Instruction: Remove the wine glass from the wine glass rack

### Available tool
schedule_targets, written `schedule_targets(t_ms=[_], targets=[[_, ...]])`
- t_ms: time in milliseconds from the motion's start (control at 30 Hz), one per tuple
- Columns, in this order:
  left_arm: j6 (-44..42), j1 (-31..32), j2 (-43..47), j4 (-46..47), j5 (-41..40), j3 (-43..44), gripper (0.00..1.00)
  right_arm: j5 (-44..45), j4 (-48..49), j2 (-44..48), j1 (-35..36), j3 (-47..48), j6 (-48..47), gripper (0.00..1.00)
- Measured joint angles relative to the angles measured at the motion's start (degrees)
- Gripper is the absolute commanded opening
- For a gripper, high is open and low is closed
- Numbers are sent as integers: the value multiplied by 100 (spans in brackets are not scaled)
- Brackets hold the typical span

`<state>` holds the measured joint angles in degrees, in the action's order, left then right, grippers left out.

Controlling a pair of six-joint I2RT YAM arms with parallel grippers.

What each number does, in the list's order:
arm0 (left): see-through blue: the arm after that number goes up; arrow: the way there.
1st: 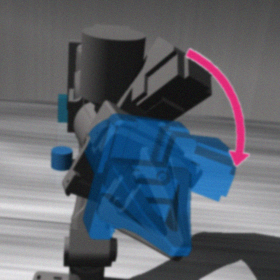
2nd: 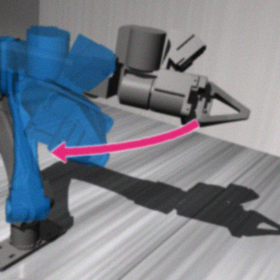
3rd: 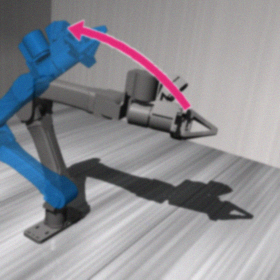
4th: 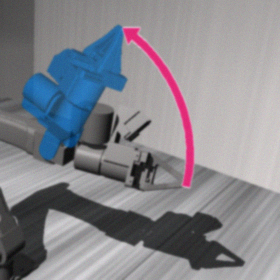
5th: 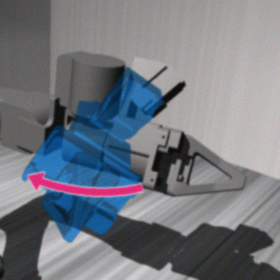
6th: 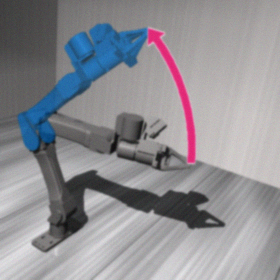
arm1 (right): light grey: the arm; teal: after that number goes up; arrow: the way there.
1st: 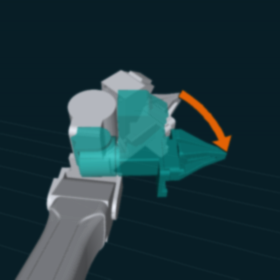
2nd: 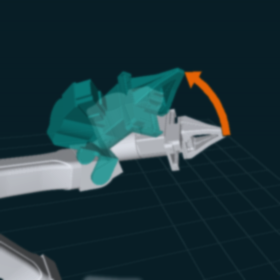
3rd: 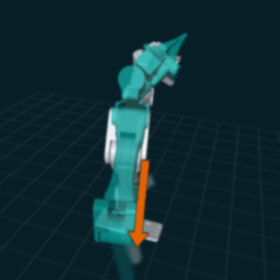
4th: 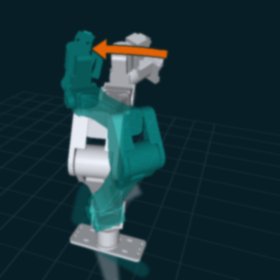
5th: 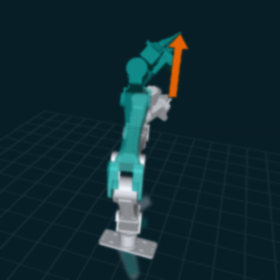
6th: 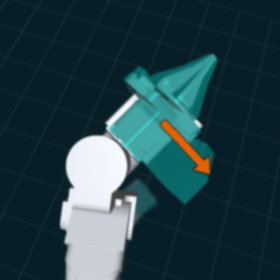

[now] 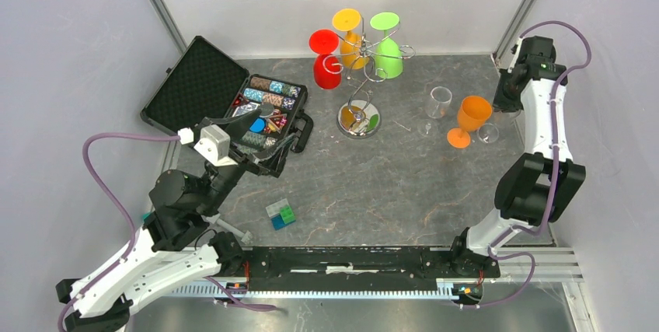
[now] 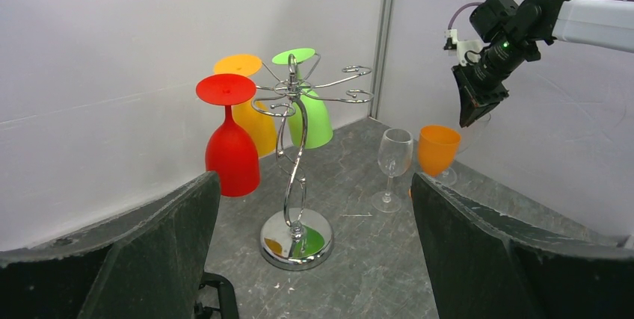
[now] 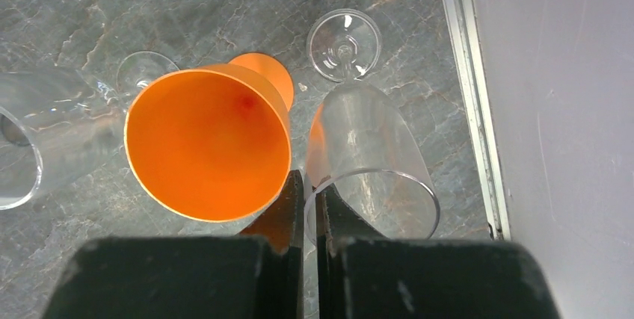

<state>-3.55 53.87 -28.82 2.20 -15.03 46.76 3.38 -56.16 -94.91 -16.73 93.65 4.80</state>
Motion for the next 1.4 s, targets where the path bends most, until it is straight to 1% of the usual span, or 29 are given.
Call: schedule_targets(t_ms=[67, 133, 200, 300, 367, 433, 567, 833, 1000, 1233, 1400], targets=[[0, 0, -33, 0, -2, 0, 100, -46, 9, -44, -9, 50, -13, 0], [0, 0, -61, 0, -20, 0, 100, -63, 7, -85, -17, 98, -17, 2], [0, 0, -76, 2, -61, 0, 100, -61, -4, -142, -17, 162, -17, 10], [0, 0, -81, 4, -140, 0, 100, -63, 0, -254, -22, 284, -17, 26], [0, 0, -81, 4, -149, 0, 100, -61, 4, -302, -22, 317, -13, 34], [0, 0, -81, 7, -155, 0, 100, -46, 2, -350, -22, 352, -24, 39], [0, 0, -81, 7, -179, 0, 100, -35, -4, -439, -22, 487, -37, 44], [-42, 0, -79, 7, -297, 0, 100, -50, 13, -520, -22, 852, -37, 48], [-63, 0, -76, 7, -317, 0, 100, -125, 20, -520, -26, 929, -37, 55], [-63, 0, -66, 9, -481, 0, 100, -367, 85, -435, -26, 975, -28, 57], [-7, 0, -105, 9, -835, 2, 100, -629, 190, -52, -26, 975, -7, 59]])
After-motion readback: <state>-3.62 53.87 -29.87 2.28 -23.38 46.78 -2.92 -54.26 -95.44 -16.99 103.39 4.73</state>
